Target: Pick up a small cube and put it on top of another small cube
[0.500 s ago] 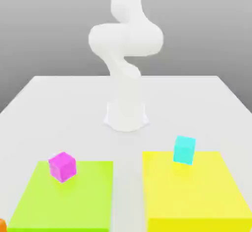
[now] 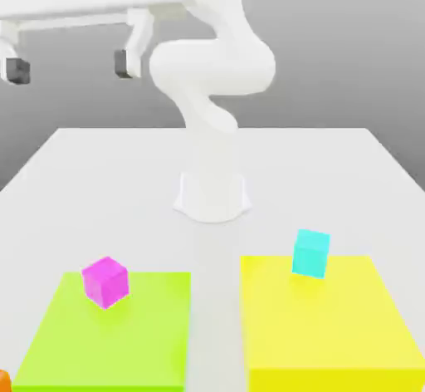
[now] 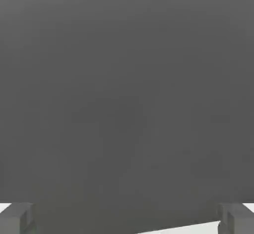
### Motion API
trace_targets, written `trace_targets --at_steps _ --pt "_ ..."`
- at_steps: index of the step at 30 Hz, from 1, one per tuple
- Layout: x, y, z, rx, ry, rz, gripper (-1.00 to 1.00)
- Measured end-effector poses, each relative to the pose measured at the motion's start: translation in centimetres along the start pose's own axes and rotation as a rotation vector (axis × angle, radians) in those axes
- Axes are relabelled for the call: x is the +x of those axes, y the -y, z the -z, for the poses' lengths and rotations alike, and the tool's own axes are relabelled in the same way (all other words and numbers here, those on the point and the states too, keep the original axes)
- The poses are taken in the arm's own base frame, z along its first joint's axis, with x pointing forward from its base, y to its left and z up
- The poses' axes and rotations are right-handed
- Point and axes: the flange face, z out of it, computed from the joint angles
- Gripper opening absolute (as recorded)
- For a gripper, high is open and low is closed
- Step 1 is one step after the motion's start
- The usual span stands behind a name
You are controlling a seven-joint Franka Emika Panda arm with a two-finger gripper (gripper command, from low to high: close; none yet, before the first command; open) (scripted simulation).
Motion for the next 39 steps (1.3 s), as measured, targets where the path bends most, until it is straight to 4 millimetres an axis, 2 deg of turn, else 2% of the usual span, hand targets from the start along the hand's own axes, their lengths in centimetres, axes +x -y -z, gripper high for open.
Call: trace_targets --at_steps 5,12,18,22,23,29,30,34,39 --pt "3.6 -4.1 -7.7 -0.093 0.051 -0.068 0.0" --pt "6.2 -10.7 -18.3 -0.228 0.121 -0.133 0.0" --pt "7.3 -18.4 -26.5 -0.351 0.171 -0.189 0.0" --pt "6.3 -21.3 -32.4 -0.37 0.178 -0.195 0.0" --pt "6.1 -21.7 -33.2 -0.37 0.178 -0.196 -1.0" --pt "5.9 -21.9 -33.6 -0.369 0.18 -0.197 -1.0" --pt "6.1 -21.6 -33.0 -0.369 0.18 -0.196 -1.0" --pt "7.0 -19.8 -27.9 -0.369 0.18 -0.199 -1.0" --pt "4.3 -19.2 -23.1 -0.364 0.189 -0.238 -1.0"
